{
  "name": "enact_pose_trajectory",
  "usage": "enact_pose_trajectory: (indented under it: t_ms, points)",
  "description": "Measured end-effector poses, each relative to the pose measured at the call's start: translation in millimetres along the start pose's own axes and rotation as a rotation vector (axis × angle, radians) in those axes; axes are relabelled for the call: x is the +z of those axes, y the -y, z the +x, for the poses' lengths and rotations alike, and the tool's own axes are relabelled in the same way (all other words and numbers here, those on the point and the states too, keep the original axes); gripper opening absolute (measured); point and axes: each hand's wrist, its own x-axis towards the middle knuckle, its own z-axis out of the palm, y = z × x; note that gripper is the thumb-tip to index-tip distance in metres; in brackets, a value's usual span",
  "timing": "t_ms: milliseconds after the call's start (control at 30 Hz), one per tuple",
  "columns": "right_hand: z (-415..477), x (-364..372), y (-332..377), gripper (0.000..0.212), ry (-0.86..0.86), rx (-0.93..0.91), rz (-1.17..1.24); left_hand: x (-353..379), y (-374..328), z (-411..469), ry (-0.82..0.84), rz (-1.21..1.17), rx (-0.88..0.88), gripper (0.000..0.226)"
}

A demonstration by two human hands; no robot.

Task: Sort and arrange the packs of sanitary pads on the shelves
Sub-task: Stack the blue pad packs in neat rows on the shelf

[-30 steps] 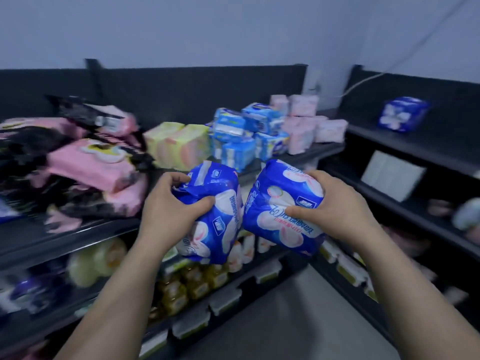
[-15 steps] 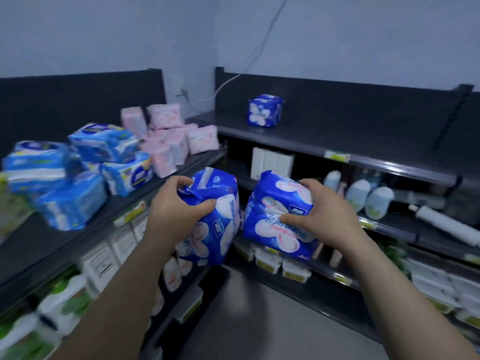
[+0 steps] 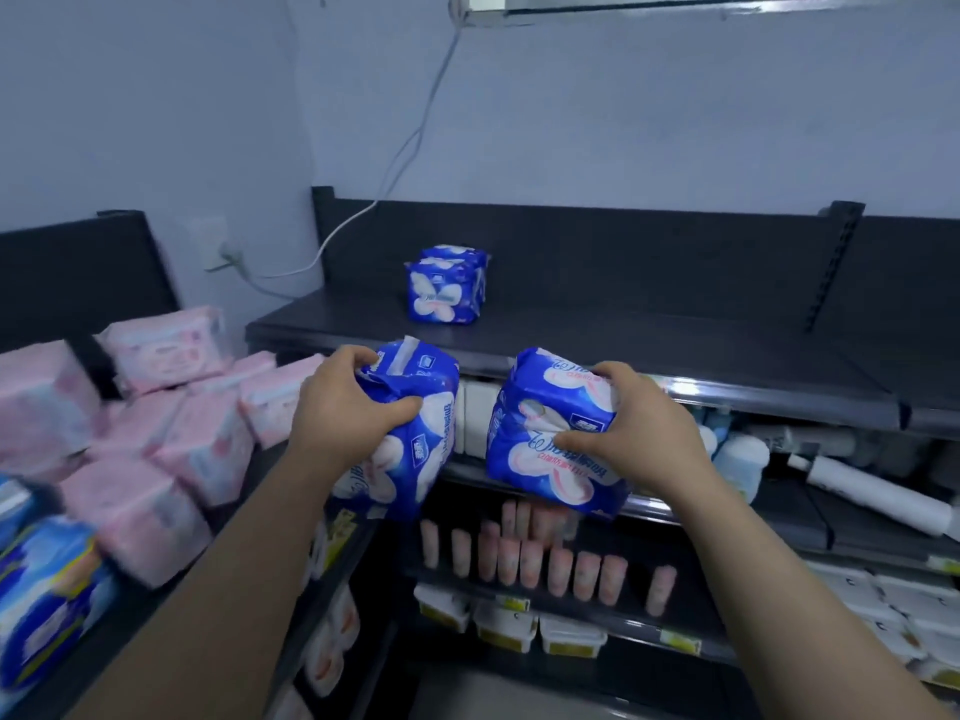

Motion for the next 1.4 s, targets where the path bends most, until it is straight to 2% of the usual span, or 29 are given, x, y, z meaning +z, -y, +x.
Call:
enact_pose_trajectory:
  t_ms: [233, 500, 600, 733, 900, 1033, 1100, 1167, 1233, 1300, 1400]
  points:
    - [76.2, 22.3, -11.5, 0.083, -0.017, 0.052, -0.008, 43.2, -7.7, 102.2, 0.088, 0.259, 0.184, 0.072]
    - [192.4, 39.5, -31.7, 0.08, -0.039, 0.021, 0.022, 94.6, -23.7, 208.6, 0.088, 0.515, 0.388, 0.077]
    - [238.4, 44.7, -39.9, 0.079, -0.045, -0.011, 0.027, 116.7, -23.0, 246.4, 0.087, 0.628, 0.459, 0.073]
    - [291.6, 53.8, -49.0, 0.079, -0.023, -0.037, 0.006, 150.7, -18.4, 288.3, 0.179, 0.864, 0.534, 0.061]
    - [339.1, 69.3, -61.1, 0.08, 0.016, -0.048, -0.013, 190.1, -7.4, 320.5, 0.283, 1.088, 0.592, 0.066]
    - [362.7, 81.4, -69.5, 0.081, 0.037, -0.022, -0.016, 211.7, -1.3, 340.8, 0.331, 1.07, 0.621, 0.078]
    - [371.4, 87.1, -71.6, 0.081, 0.035, -0.009, -0.02, 216.1, 1.8, 348.9, 0.336, 1.006, 0.672, 0.092]
    - [378.7, 92.6, -71.5, 0.081, 0.027, 0.002, -0.014, 213.8, 7.6, 353.2, 0.267, 0.878, 0.706, 0.108]
    - [384.6, 97.1, -69.2, 0.081, 0.022, 0.007, -0.018, 209.5, 21.0, 352.7, 0.079, 0.803, 0.741, 0.116]
    - [389.2, 101.2, -66.1, 0.08, 0.02, 0.021, -0.025, 204.5, 39.7, 350.4, -0.047, 0.771, 0.666, 0.12]
    - [395.1, 106.9, -62.5, 0.078, 0.018, 0.043, -0.031, 198.1, 61.2, 347.3, 0.003, 0.749, 0.534, 0.12]
